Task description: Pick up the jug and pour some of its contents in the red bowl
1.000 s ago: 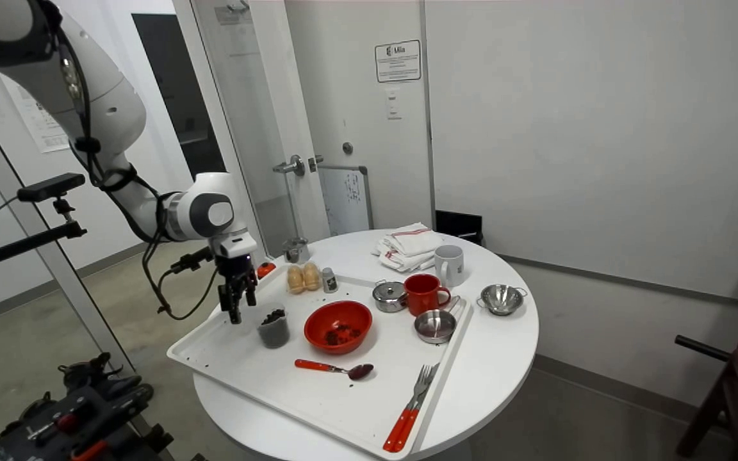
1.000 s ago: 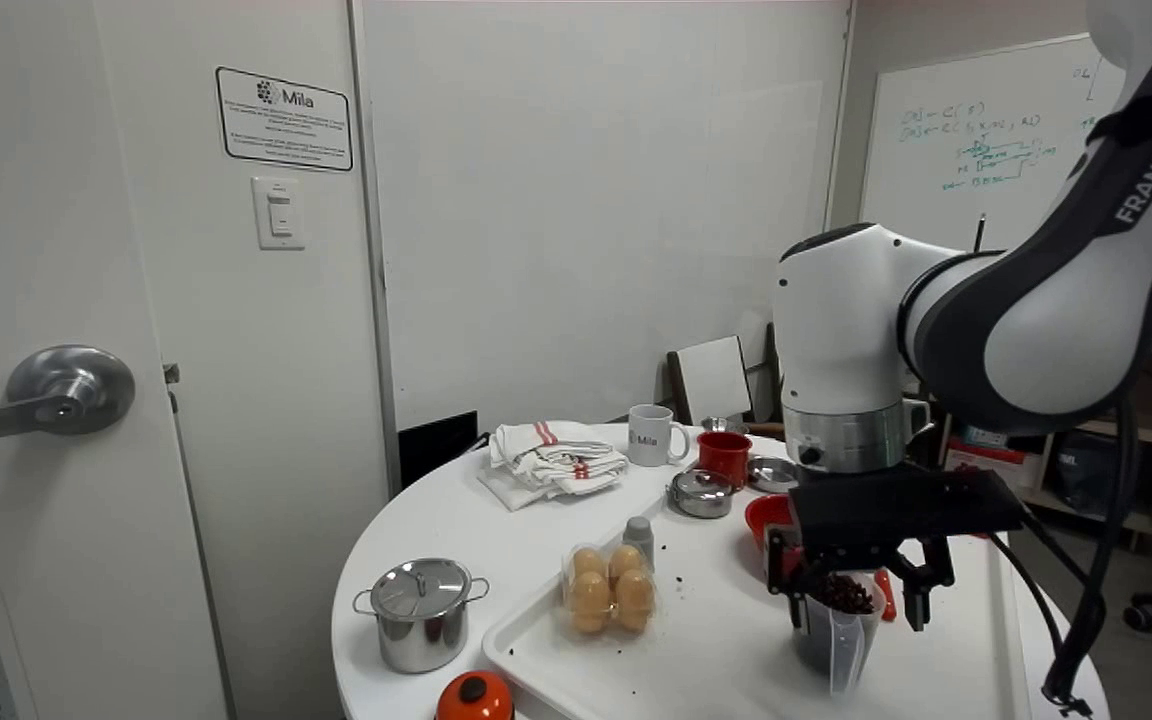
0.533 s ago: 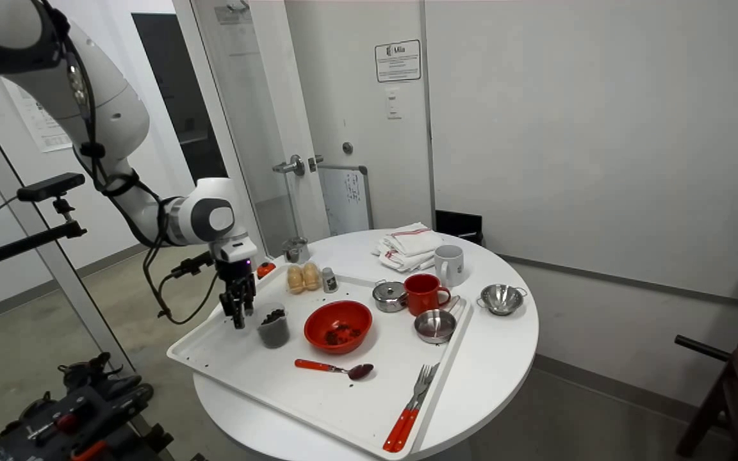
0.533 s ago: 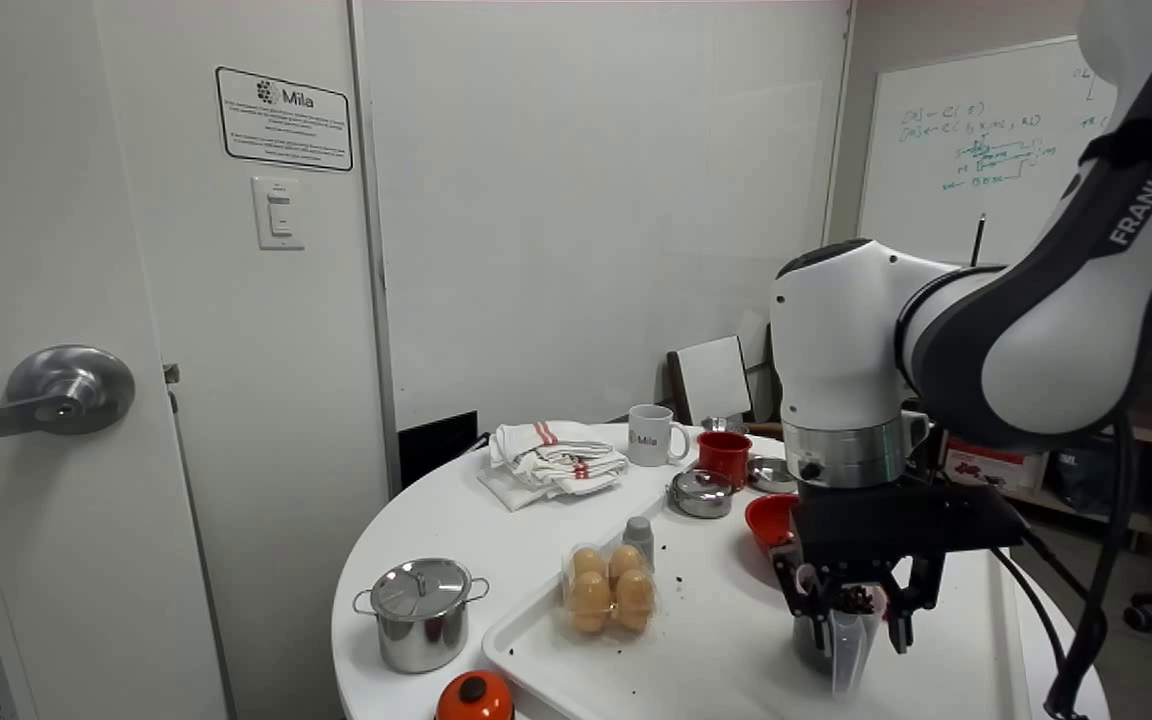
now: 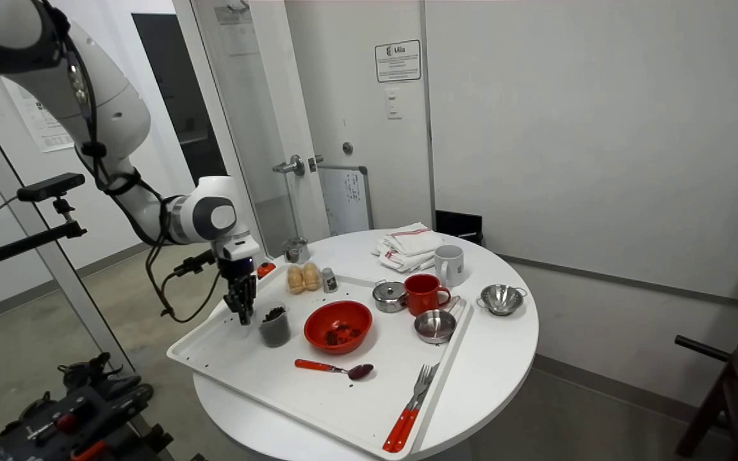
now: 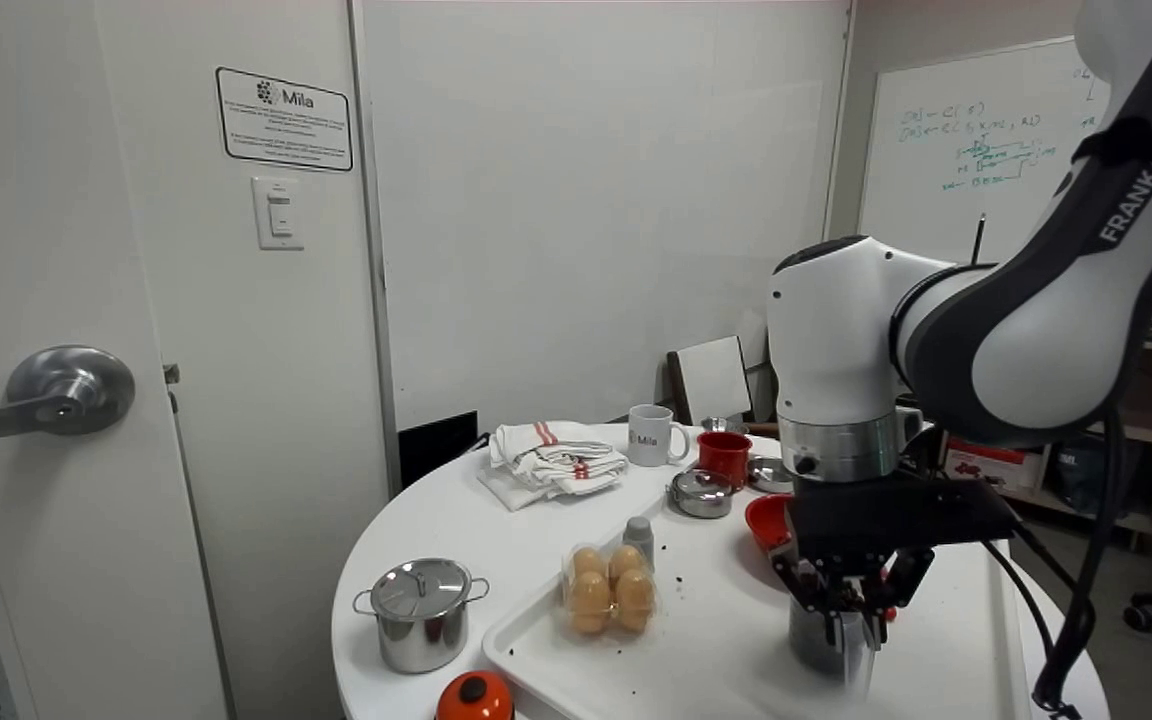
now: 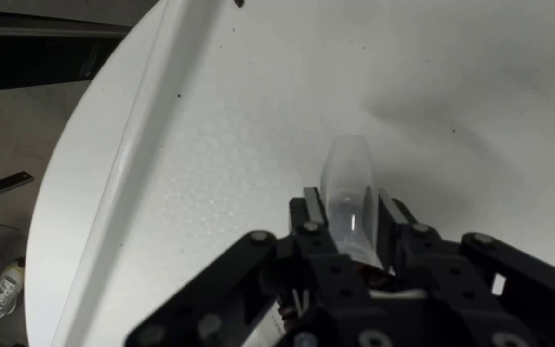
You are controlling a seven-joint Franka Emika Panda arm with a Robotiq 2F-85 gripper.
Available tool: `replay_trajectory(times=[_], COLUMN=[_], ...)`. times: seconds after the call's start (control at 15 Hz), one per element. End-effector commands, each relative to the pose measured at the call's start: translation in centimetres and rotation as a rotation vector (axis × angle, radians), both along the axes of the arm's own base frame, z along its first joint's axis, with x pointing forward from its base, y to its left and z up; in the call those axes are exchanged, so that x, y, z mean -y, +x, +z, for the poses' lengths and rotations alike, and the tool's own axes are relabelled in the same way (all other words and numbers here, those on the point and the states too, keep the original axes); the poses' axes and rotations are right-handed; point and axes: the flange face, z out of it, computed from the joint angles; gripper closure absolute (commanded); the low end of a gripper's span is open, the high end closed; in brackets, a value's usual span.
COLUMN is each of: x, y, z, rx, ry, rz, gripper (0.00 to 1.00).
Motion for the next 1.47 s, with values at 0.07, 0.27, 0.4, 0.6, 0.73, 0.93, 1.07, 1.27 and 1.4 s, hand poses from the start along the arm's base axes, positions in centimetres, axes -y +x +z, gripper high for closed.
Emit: replay_trajectory(times=[0.07, 0.27, 0.4, 0.6, 0.73, 0.93, 1.07, 1.27, 1.4], x=[0.8, 1.9, 2.7, 4.1, 5.2, 6.9, 8.5, 10.8, 12.0], y=[0.8, 1.6, 2.6, 4.3, 5.7, 7.6, 8.8, 9.9, 10.2], z=[1.7, 4.3, 6.4, 9.2, 10.5, 11.8, 12.5, 13.3, 13.3], rx=[0.022, 0.057, 0.081, 0.103, 0.083, 0.029, -0.007, -0.049, -0.081], ry=[0.027, 0.042, 0.054, 0.071, 0.087, 0.124, 0.15, 0.201, 0.276], rz=[0.008, 0.004, -0.005, -0.031, -0.048, -0.073, -0.101, -0.145, -0.133], gripper=[0.9, 0.9, 0.9, 0.89, 0.89, 0.88, 0.88, 0.88, 0.88])
